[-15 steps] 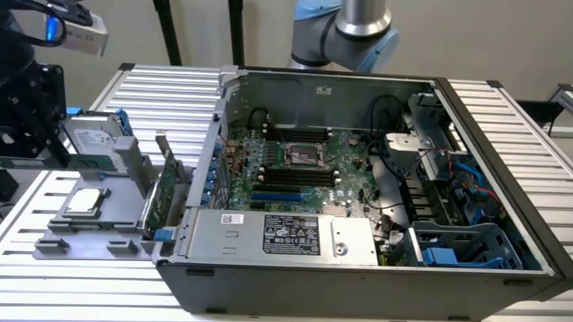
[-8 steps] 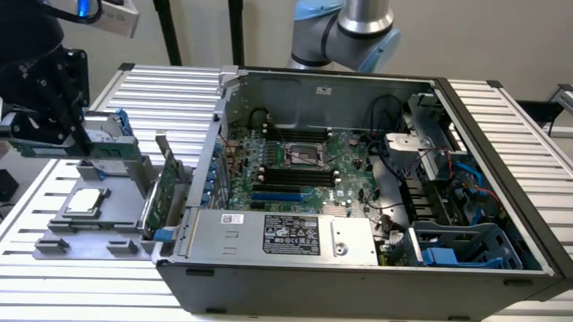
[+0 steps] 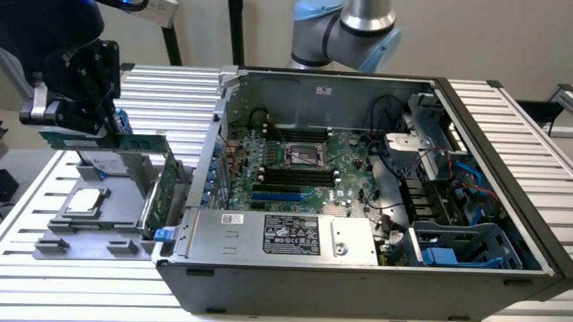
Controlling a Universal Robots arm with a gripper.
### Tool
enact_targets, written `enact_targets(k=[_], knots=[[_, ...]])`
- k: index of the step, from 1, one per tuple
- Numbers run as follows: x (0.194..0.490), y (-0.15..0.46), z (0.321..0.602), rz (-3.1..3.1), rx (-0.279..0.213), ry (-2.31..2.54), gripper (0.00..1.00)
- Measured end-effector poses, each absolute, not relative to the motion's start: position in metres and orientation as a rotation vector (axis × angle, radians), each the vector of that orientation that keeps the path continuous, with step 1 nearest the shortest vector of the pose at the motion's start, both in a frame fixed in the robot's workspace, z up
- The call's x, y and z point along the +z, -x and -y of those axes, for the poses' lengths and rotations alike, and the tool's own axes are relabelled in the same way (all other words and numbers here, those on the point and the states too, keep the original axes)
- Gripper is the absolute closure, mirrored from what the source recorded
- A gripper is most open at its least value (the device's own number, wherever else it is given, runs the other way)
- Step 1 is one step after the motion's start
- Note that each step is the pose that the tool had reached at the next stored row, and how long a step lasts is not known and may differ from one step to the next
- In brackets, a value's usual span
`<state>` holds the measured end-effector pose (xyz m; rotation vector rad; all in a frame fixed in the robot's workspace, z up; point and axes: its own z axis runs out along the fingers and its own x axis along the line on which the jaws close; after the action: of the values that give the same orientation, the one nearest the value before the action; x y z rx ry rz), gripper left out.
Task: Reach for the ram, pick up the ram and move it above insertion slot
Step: 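Pick up the ram and move it above insertion slot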
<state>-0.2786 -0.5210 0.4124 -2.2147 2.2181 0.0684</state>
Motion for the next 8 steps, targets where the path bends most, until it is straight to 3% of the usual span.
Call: enact_targets(k=[8], knots=[[0.413, 0.249, 0.511, -2.219, 0.067, 2.215, 0.86]])
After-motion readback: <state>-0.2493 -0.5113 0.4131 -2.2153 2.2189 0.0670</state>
